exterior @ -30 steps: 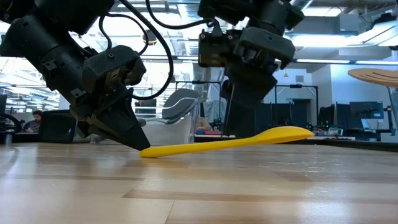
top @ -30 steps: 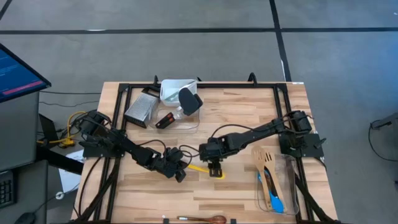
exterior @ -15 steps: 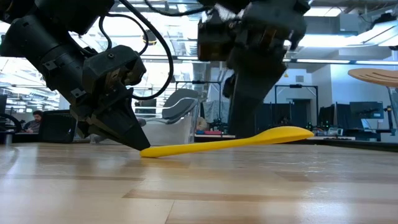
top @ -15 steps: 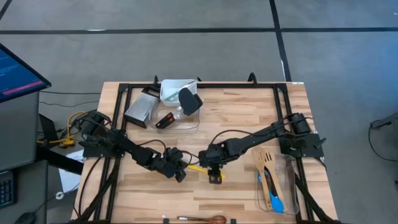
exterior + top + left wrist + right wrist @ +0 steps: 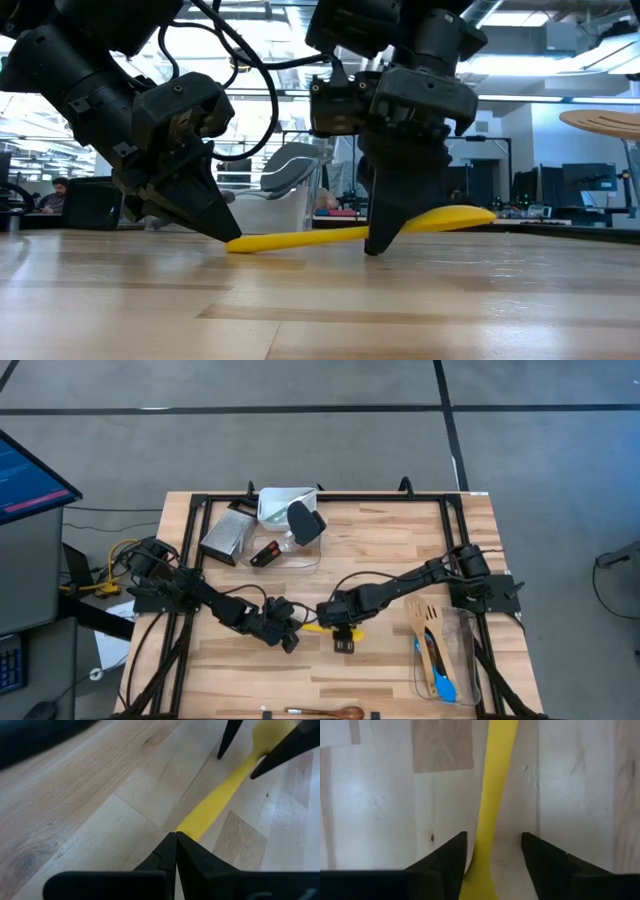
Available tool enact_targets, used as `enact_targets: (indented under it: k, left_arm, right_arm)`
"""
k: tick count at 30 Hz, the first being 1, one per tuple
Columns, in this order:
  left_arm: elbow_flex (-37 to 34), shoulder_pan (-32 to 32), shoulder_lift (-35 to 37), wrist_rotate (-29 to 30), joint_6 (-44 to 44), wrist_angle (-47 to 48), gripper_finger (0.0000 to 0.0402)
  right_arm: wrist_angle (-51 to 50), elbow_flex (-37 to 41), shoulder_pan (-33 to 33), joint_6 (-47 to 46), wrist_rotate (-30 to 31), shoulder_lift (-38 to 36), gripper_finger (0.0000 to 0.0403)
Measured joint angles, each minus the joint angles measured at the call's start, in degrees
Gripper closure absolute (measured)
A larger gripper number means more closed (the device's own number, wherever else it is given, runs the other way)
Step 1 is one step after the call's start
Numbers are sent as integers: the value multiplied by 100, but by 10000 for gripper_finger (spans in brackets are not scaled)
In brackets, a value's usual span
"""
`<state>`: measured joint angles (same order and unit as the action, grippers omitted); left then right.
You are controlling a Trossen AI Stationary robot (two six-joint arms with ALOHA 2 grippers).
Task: Pick & Place Kitchen Items
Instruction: Put the yellow spoon into the bottom transparent bin
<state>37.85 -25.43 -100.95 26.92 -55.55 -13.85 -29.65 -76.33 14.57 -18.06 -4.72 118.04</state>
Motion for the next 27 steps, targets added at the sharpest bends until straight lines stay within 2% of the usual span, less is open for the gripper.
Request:
enact_targets:
  k: [9, 14, 18, 25, 27]
  left_arm:
    - [-2, 0, 0, 2, 0, -13, 400]
    - [-4, 2, 3, -4, 22, -24, 400]
    - [-22, 2, 118, 73, 404, -31, 400]
    - [-19, 24, 1055, 133, 1600, -100, 400]
    - [-17, 22, 1437, 247, 1997, -104, 400]
  right_arm:
    - [-44, 19, -65, 107, 168, -74, 373]
    - [-42, 19, -56, 124, 189, -74, 374]
    - [-71, 19, -53, 125, 232, -74, 374]
    - [-313, 47, -103, 223, 263, -268, 374]
    - [-562, 47, -112, 286, 459, -520, 374]
